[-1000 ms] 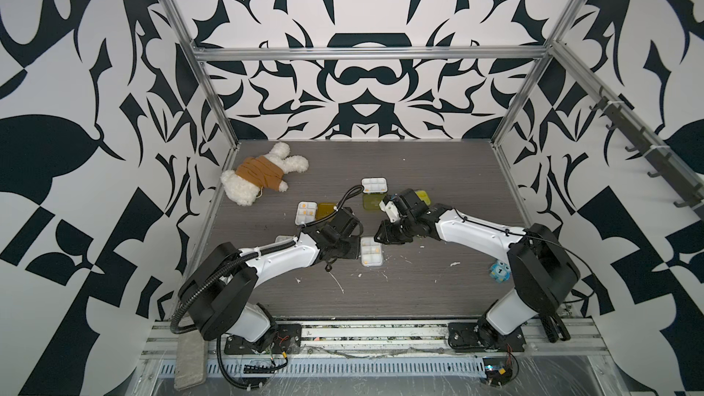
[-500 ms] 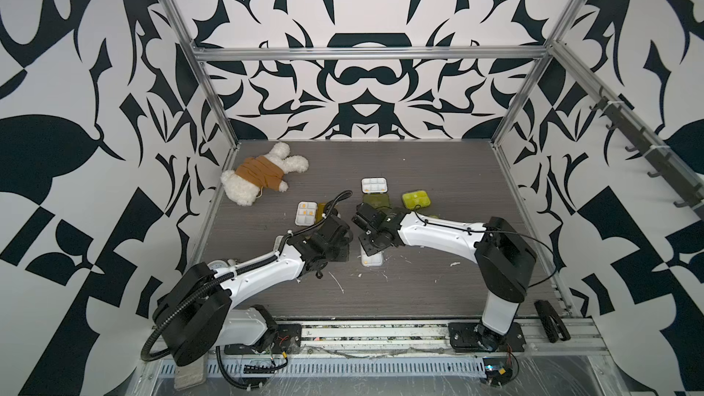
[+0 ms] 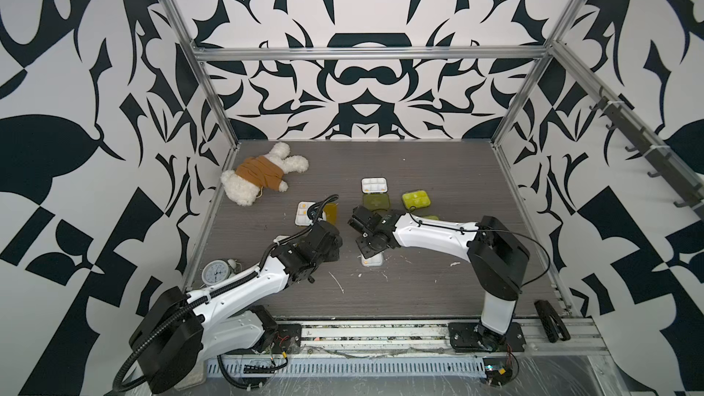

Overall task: Close pillboxes
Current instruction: Close the lid on the pillbox.

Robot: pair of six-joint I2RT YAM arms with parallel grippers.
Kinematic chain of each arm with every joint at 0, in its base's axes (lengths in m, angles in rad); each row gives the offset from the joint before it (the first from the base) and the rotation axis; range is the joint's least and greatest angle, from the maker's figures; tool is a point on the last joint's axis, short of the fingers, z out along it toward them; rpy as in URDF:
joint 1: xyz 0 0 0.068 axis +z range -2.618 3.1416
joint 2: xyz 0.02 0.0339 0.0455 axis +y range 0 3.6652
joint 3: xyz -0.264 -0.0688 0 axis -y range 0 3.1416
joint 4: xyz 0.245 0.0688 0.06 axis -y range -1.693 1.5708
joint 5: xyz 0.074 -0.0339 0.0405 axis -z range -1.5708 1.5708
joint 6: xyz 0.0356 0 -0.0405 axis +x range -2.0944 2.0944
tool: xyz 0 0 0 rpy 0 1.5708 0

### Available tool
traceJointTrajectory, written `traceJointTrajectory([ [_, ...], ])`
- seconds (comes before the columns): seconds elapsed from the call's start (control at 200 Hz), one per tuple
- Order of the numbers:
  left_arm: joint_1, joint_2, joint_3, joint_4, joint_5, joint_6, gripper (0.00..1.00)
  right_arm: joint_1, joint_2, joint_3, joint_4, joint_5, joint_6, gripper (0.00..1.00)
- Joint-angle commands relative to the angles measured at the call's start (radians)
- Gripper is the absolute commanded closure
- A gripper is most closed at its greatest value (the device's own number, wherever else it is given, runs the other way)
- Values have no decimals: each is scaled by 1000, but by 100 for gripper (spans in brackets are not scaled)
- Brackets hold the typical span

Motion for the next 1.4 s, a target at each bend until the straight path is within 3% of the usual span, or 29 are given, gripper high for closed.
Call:
traceJointTrajectory([
  [0.0,5,-8,-3,-19,-25,-13,100,6,-11,9,13,-5,20,70],
  [0.89,7,-2,-23,16,-7,-15,100,6,-17,-149,53,-8,57,73],
  [1.225,13,-101,19,-67,-69,14,100,13,-55,39,-5,-34,33,70],
  [1.335,20,-183,39,-115,-105,27,95,36,-31,71,7,-61,43,69],
  [1.395,25,-233,48,-142,-123,30,84,48,-12,78,16,-78,51,69],
])
